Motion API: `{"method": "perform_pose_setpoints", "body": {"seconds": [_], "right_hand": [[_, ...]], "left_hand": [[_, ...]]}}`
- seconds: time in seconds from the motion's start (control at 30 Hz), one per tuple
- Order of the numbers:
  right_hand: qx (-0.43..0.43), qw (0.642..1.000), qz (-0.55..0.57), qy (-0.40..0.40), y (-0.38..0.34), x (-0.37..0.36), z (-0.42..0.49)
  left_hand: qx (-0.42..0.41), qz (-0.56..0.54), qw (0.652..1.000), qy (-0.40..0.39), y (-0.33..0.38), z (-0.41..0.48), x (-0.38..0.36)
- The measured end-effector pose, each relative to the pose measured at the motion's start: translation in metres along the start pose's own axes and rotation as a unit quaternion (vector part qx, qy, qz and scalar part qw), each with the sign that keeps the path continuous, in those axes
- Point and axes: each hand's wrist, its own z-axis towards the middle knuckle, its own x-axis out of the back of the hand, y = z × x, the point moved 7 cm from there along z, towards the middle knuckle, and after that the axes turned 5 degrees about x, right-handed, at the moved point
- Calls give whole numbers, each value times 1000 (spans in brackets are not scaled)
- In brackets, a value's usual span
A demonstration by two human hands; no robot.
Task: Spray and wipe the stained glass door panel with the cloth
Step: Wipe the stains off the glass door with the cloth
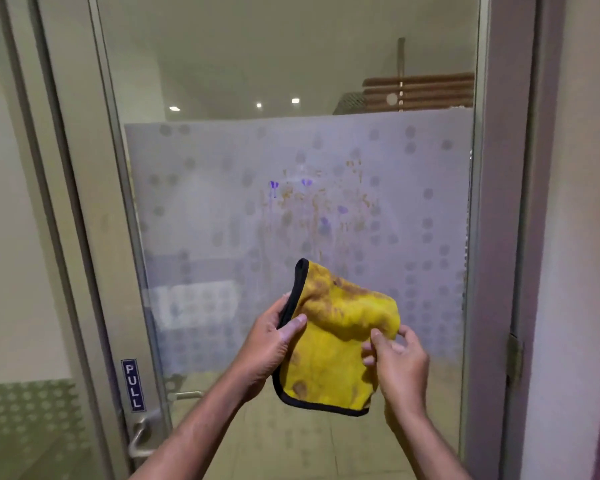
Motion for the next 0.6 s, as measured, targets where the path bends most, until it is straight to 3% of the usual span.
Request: {"method": "perform_pose_setpoints", "body": {"seconds": [0.1, 0.17, 0.37, 0.47, 0.6], "right_hand": [[-54, 990, 132, 11, -2, -41, -13], [-53, 985, 165, -9, -7, -69, -20], [-8, 991, 112, -71, -25, -118, -27], [5, 997, 66, -32, -27, -124, -20], [51, 994, 57, 77, -36, -113, -7]], "left_hand": [[-29, 18, 999, -35, 2, 23, -4], [-39, 25, 997, -70, 4, 35, -7], [-73, 50, 983, -162, -2, 54, -11], [-89, 54, 972, -209, -1, 52, -20], [-91, 83, 947, -296, -7, 53, -31]]}}
